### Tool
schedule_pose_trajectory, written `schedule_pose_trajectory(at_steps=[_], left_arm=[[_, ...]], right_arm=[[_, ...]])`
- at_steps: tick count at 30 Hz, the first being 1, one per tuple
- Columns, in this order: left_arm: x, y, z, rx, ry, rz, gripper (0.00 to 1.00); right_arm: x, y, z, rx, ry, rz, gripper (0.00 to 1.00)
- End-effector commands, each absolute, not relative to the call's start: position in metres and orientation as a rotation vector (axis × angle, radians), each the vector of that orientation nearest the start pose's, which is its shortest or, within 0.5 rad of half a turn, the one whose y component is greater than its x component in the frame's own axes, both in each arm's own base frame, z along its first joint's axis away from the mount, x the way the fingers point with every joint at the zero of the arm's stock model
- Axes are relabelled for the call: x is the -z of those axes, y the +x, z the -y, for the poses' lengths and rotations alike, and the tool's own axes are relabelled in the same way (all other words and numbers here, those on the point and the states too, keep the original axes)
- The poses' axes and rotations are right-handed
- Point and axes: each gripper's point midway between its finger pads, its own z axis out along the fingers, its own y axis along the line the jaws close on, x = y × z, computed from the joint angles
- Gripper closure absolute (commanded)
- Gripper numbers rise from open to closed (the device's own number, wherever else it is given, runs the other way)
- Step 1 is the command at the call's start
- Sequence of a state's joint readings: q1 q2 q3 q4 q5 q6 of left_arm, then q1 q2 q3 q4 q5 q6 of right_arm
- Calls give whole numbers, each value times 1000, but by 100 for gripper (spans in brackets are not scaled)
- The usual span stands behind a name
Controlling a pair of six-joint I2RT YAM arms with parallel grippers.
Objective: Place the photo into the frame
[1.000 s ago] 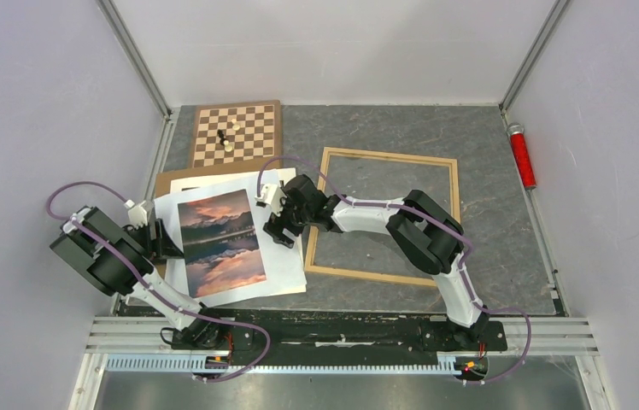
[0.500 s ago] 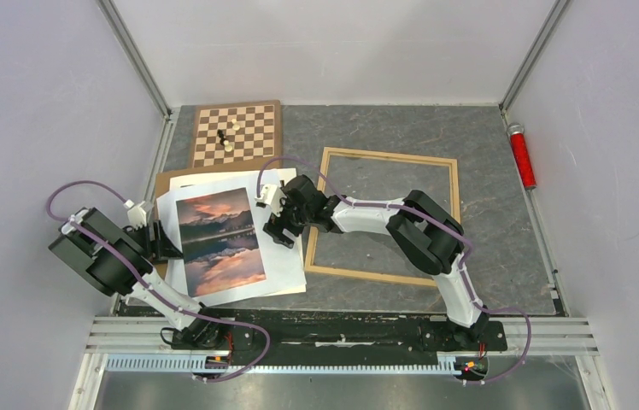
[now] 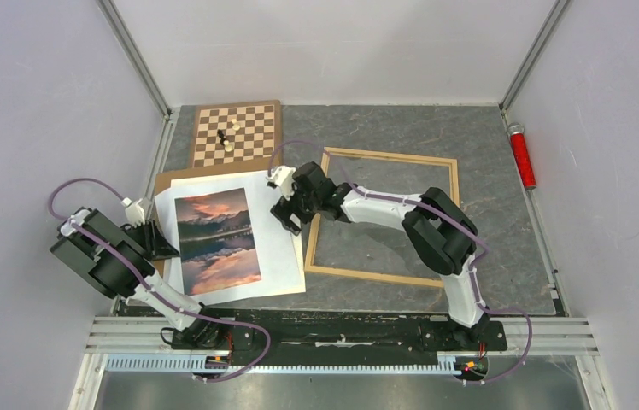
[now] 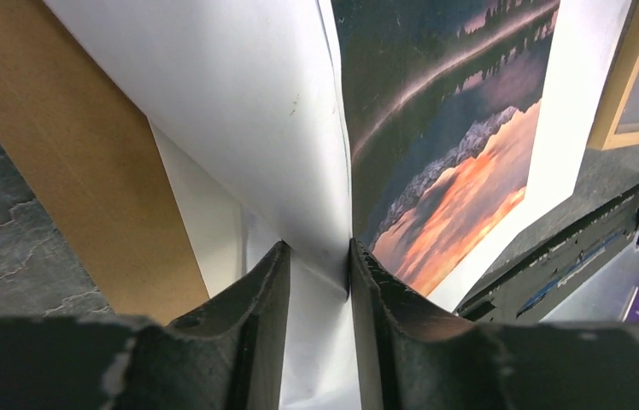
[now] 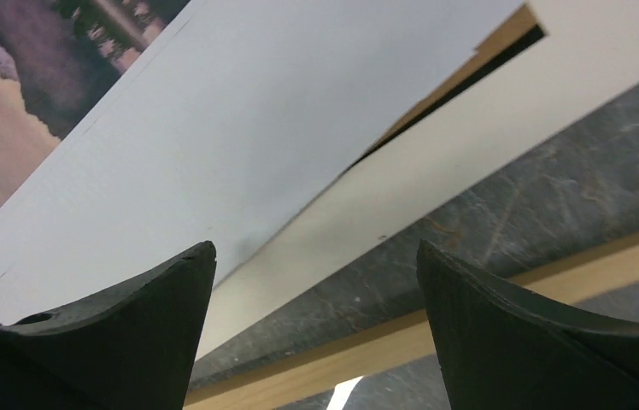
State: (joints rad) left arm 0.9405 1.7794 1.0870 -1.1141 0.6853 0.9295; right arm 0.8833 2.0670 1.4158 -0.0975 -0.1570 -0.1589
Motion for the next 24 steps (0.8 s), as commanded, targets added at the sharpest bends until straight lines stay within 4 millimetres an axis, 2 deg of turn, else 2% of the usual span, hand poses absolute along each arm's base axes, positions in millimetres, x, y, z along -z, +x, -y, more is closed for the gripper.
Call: schedule_pose_trajectory(at_steps=[1,5,11,19,24], left_arm=[[-61,221,-145,714,-159,-2498,66],[-63,221,-144,710,-155,-2496,68],[-76,219,-142,700,-123,-2487,71],[-126,221,-129,680,35,-2401,71],[-156,213,-111,671,240,-2329,71]], right_arm=[[-116,357,-419,-544,-1068,-1955,9],[-122,360,-414,-544,-1059,-1950,9],[-117,354,-411,-559,-1082,-1950,9],[-130,360,-421,-590,-1087,-1912,7],[-138,374,-429,-748,-1047,-1907,2]])
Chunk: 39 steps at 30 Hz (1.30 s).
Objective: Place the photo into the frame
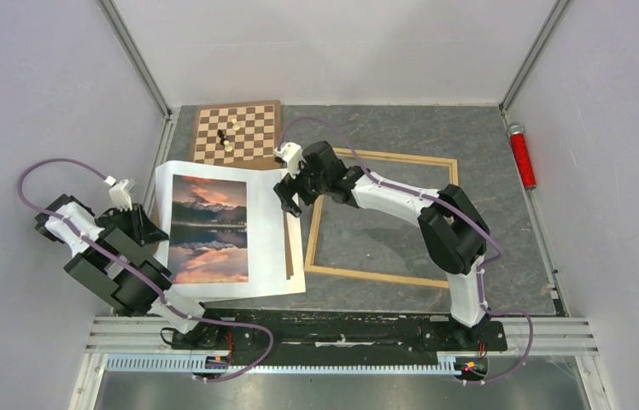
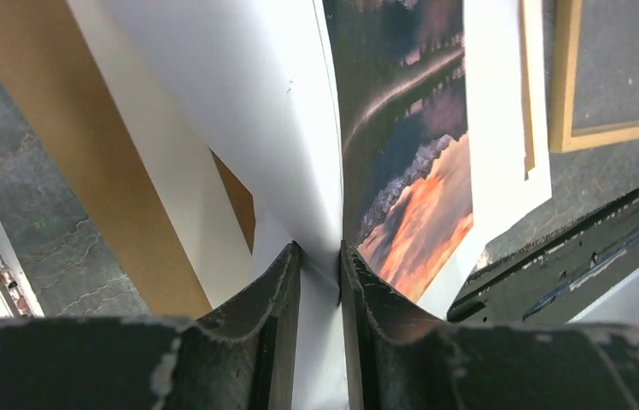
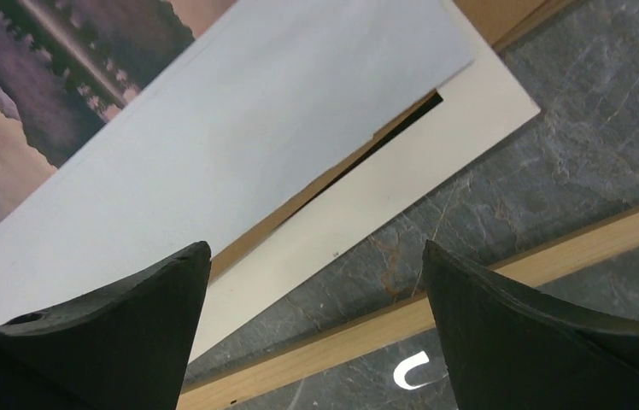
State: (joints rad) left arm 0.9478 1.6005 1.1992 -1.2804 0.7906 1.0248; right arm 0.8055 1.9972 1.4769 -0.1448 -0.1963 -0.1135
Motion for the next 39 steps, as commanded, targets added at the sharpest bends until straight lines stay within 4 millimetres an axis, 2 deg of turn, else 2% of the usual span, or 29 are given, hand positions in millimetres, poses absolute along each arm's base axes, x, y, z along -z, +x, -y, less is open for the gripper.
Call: schedule_pose_trajectory(at_steps=[1,5,10,16,25,33,36,39], left_arm=[[-161,211,-106,671,279,-2310,71],[-178,204,-89,627,425,-2237,70],[-195,201,-77,554,556,-2173,68],[-208,203,-67,488,640,-2136,67],[-214,200,-45,455,744,-2075,67],[-218,200,-42,418,778,-2036,67],[-218,203,-43,409,782,-2026,66],[-217,205,-45,406,783,-2024,66]], right_arm=[[-142,378,-432,-783,-1045,-1895,2],[-154,383,-446,-878,-1123,-1807,2],[-176,392,-465,-872,-1300,-1618,2],[-185,382,-486,-985,-1431,-1475,2],[-162,366,-498,-1107,-1538,-1372,2],[-153,354,-501,-1181,-1589,-1304,2],[-152,348,-501,-1212,-1601,-1294,9],[-149,348,-501,-1210,-1601,-1302,28]])
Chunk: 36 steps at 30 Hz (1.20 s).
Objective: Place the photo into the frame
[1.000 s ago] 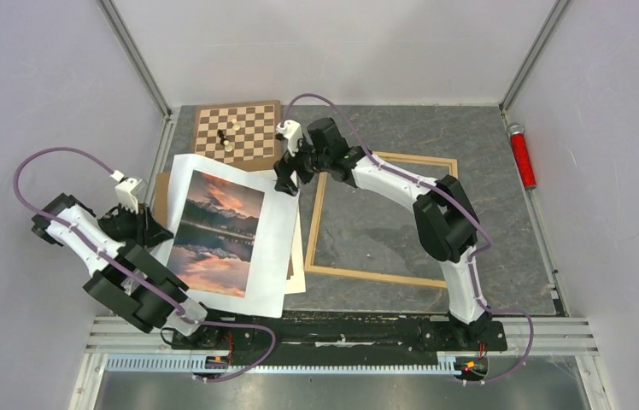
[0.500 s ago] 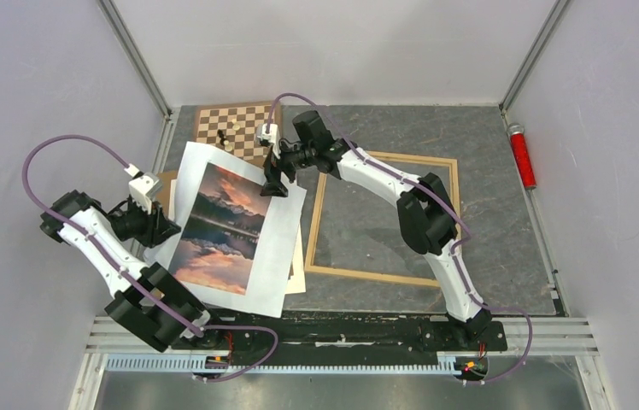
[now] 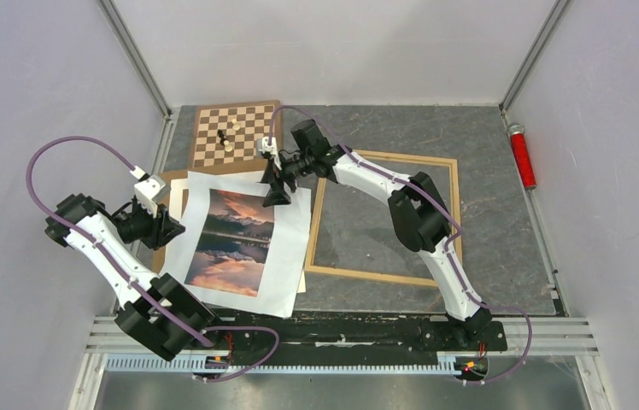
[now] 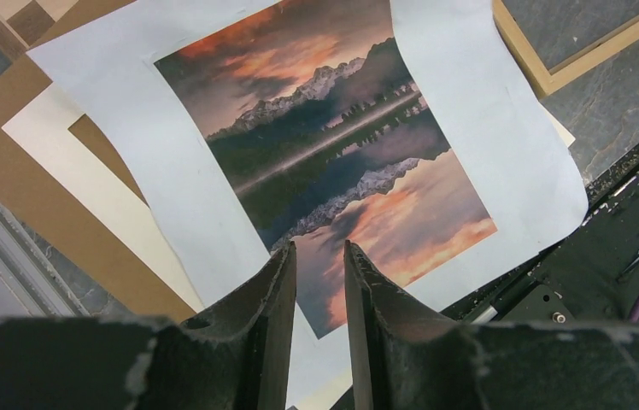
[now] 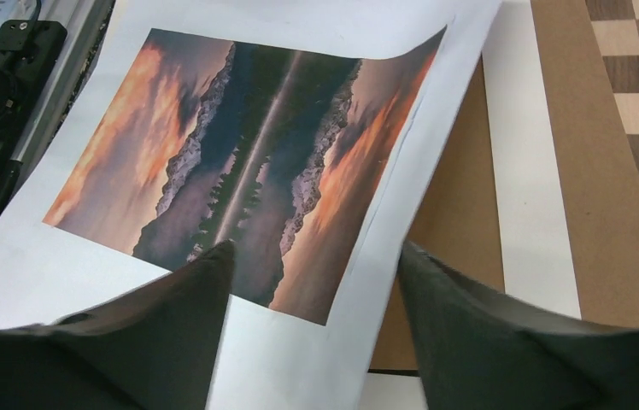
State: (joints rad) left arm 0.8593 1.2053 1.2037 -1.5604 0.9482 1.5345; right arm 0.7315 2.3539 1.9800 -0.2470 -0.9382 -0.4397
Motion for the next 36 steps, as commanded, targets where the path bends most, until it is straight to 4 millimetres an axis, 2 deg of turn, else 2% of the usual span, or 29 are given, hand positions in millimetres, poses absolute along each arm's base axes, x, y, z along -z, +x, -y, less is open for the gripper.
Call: schedule_pose_trajectory(at_steps=[1,6,16,18,20,22,27,31,36], left_arm=[[-216,206,-46,403,777,-2027,66],[-215,209,-52,380,760,-2039,66],[-210,211,-54,368,746,-2042,66],[-210,213,-56,361,727,-2043,67],[-210,217,-59,360,698,-2045,67],[-211,220,-62,361,678,-2045,67],[-219,228,-69,364,616,-2054,67],[-225,233,-75,352,572,-2063,67],[-232,235,-77,330,547,-2059,67]], right_arm=[[-149,349,-501,-1208,-1600,-1305,35],[-144,349,-497,-1188,-1595,-1343,58],[-116,359,-482,-1030,-1599,-1494,75],[-116,362,-480,-994,-1593,-1518,81],[-120,367,-479,-959,-1573,-1539,90],[-132,372,-477,-924,-1543,-1545,100],[-172,385,-479,-882,-1427,-1547,100],[-218,395,-482,-870,-1328,-1523,100],[-269,396,-476,-858,-1226,-1500,100]])
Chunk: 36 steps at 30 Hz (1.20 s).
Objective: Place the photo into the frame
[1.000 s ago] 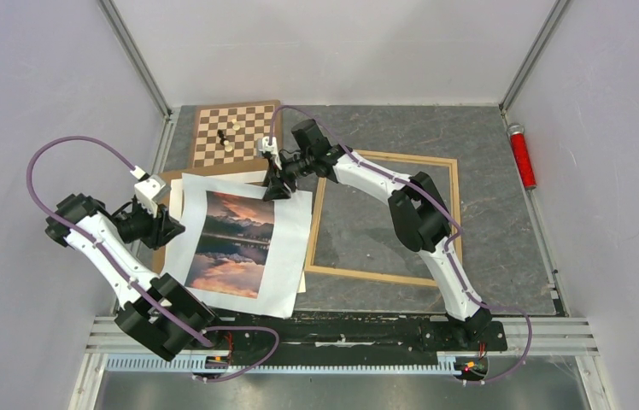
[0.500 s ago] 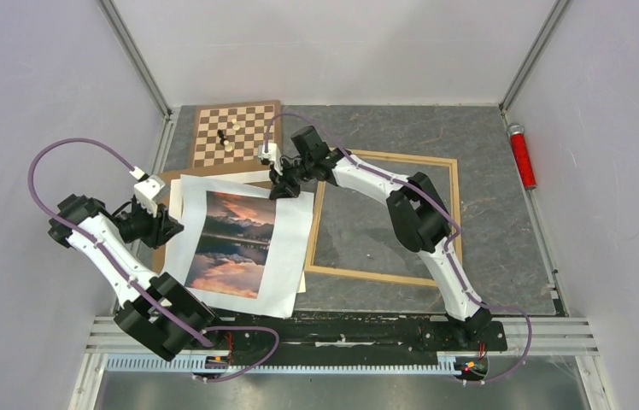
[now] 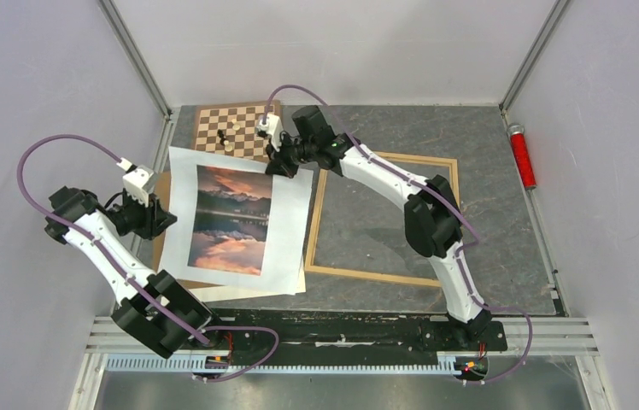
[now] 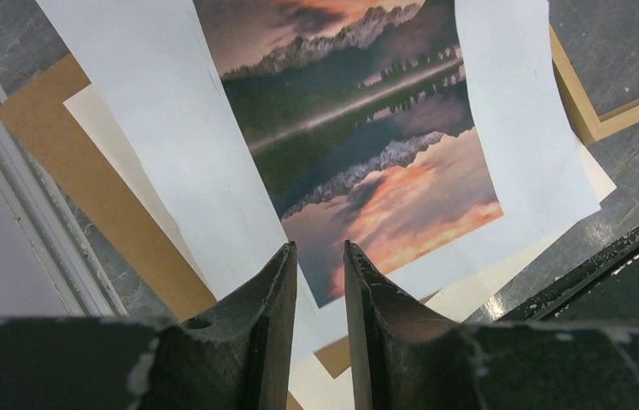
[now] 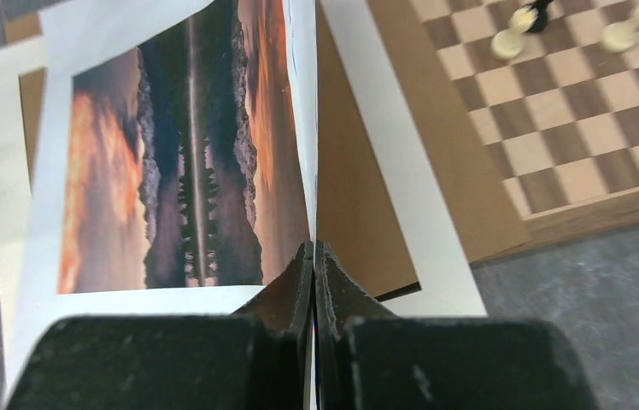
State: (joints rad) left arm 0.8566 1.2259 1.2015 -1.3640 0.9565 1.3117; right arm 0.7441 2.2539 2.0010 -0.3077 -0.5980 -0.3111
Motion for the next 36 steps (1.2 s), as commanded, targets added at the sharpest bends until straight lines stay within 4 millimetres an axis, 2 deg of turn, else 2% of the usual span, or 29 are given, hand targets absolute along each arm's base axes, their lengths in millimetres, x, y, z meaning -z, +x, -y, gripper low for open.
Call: schedule_pose_trajectory(at_steps=[1,5,12,15,18,21,24,26,28,30,32,33,36], left_arm=[[-233,236,-77,330,542,-2055,67],[-244,240,-77,341,500,-2043,67],[-260,247,-78,358,428,-2012,67],[-265,251,-80,360,402,-2001,66],[-270,255,-81,364,379,-1985,66],[-274,260,-80,372,363,-1970,66],[-277,265,-78,383,358,-1959,65],[-277,269,-74,396,360,-1955,65],[-276,273,-69,409,367,-1954,65],[-273,277,-63,426,368,-1954,65],[-272,281,-58,437,374,-1947,65],[-272,282,-55,447,370,-1947,65],[-274,289,-48,466,375,-1939,65]], right_arm=[[-278,396,-472,-849,-1209,-1499,100],[-315,396,-454,-778,-1149,-1487,100],[-377,400,-401,-587,-1038,-1469,100],[-411,403,-367,-463,-981,-1437,100],[-446,412,-324,-272,-926,-1397,100],[-471,419,-277,-86,-896,-1370,100],[-483,411,-242,65,-911,-1343,100],[-482,400,-227,125,-941,-1338,100],[-469,388,-216,153,-977,-1354,100],[-443,373,-205,167,-1018,-1392,100],[-401,358,-191,188,-1062,-1447,100],[-386,348,-183,196,-1078,-1459,100],[-322,322,-168,136,-1142,-1534,100]])
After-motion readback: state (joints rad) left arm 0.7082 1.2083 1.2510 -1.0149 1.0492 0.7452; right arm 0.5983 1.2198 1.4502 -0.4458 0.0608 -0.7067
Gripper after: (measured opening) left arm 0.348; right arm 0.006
